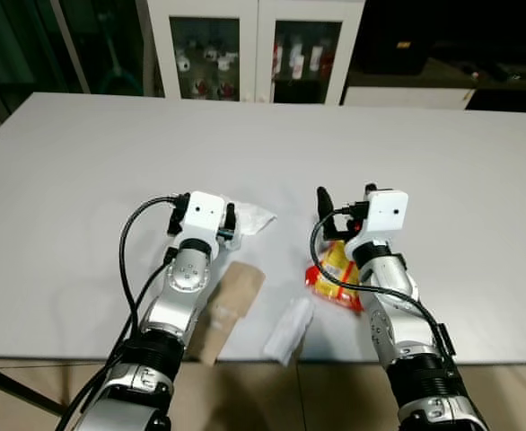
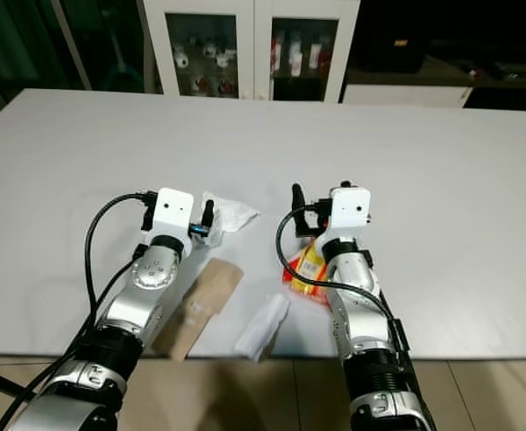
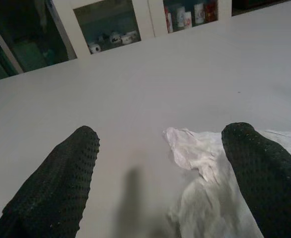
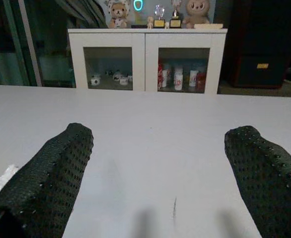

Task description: Picking trash to rubbish bin

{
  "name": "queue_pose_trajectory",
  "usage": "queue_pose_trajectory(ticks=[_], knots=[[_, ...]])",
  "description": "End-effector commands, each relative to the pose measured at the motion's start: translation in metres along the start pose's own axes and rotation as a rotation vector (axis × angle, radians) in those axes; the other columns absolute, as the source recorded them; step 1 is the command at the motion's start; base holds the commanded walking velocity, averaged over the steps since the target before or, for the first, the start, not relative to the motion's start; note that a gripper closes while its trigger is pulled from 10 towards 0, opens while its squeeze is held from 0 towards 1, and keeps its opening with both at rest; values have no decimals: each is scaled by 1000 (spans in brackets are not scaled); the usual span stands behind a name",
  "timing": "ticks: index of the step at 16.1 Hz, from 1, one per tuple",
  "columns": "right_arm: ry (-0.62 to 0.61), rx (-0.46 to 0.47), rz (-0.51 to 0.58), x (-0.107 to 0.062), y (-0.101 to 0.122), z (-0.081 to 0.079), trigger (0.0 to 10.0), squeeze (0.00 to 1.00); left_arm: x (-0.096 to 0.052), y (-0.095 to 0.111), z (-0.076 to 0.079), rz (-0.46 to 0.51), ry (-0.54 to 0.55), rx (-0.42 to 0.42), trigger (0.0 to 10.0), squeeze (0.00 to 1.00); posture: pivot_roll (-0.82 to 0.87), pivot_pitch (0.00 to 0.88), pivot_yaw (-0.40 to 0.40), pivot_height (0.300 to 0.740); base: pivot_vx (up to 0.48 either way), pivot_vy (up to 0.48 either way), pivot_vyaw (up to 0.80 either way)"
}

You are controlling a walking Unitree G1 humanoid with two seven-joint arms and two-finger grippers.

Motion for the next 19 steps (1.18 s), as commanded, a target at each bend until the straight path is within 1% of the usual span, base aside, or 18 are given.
queue_pose_trajectory(ticks=[1, 5, 7, 12, 14, 16, 18, 19], knots=[[11, 2, 5, 1, 2, -2, 10000, 0, 1, 6, -1, 22, 10, -1, 10000, 0, -18, 0, -21, 740, 341, 0, 0], [17, 3, 8, 2, 3, -4, 10000, 0, 3, 10, -2, 35, 15, 0, 10000, 0, -20, 0, -19, 740, 335, 0, 0], [11, 3, 8, 2, 3, -2, 10000, 0, 2, 10, -1, 39, 9, -7, 10000, 0, -20, 0, -20, 740, 0, 0, 0], [13, 4, 6, 2, 3, -3, 10000, 0, 2, 9, 0, 34, 2, -12, 10000, 0, -17, 0, -23, 740, 383, 0, 0], [14, 4, 1, 1, 2, -3, 10000, 0, 0, 11, 7, 53, -37, -16, 10000, 0, -18, 0, -23, 740, 0, 0, 0], [17, 3, -3, 2, 2, -3, 10000, 0, -1, 10, 9, 50, -49, -17, 10000, 0, -18, 0, -24, 740, 0, 0, 0], [39, 0, -30, 2, -2, -4, 10000, 0, -1, 11, 13, 52, -74, -19, 10000, 0, -18, 2, -25, 740, 0, 0, 0], [78, -40, -99, 1, -13, -7, 10000, 0, -2, 11, 16, 60, -106, -15, 10000, 0, -21, 2, -25, 740, 0, 0, 0]])
Point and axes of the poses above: a point about 5 cm out from each wrist's last joint towards the gripper, its own x axis pointing out of the wrist towards the gripper, its own y axis along the axis of the wrist's last joint, z = x × y, the point moved 4 cm from there along x, pointing out of the wrist towards the gripper, and after that the axes turned 8 degrees about x, right-handed, at the moved point
